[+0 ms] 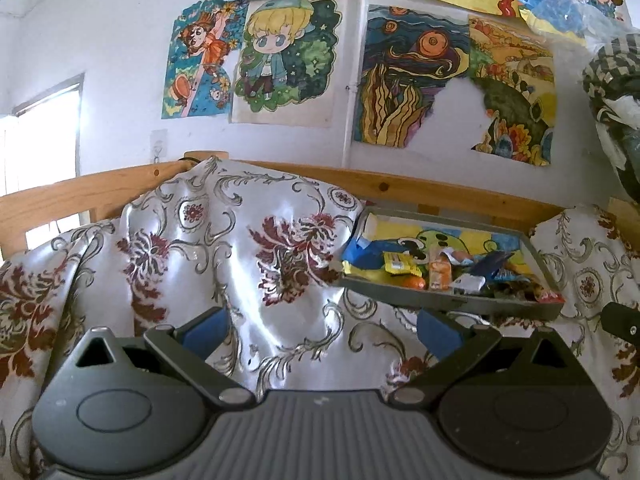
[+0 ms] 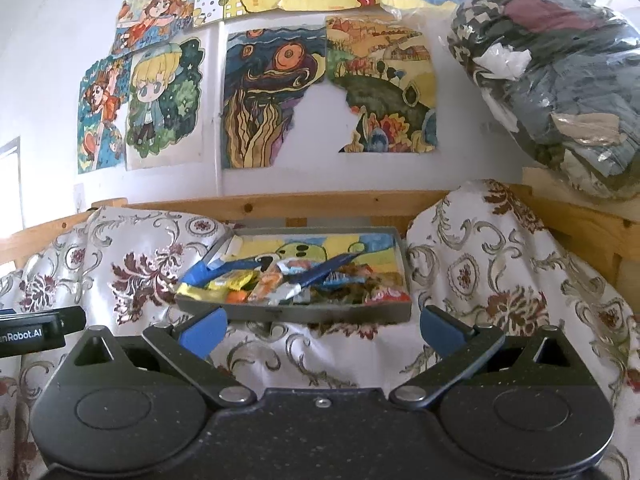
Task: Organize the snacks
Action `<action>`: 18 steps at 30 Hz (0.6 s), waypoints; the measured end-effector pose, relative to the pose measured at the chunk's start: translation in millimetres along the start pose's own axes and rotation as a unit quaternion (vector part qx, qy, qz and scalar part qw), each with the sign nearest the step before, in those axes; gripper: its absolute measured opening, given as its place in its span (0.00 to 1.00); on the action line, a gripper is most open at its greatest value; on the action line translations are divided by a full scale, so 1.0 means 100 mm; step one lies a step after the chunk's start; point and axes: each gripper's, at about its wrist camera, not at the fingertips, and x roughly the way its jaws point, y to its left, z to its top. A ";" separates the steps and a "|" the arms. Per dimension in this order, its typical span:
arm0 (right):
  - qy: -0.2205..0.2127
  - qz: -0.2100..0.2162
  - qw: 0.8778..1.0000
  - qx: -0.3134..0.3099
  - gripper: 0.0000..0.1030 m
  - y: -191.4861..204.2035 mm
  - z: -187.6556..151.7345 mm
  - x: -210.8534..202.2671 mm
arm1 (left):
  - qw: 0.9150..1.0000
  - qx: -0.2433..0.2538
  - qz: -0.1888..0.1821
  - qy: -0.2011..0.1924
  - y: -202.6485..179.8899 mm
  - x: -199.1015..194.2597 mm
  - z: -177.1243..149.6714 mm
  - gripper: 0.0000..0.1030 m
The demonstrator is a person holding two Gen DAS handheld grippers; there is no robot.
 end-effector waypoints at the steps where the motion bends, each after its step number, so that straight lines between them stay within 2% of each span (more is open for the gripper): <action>1: 0.003 -0.001 1.000 -0.001 0.99 0.01 -0.02 -0.02 | 1.000 0.003 0.000 0.000 0.01 -0.02 -0.02 1.00; 18: 0.034 -0.011 0.999 -0.003 0.99 0.10 -0.23 -0.33 | 0.999 0.026 0.002 0.025 0.09 -0.32 -0.29 1.00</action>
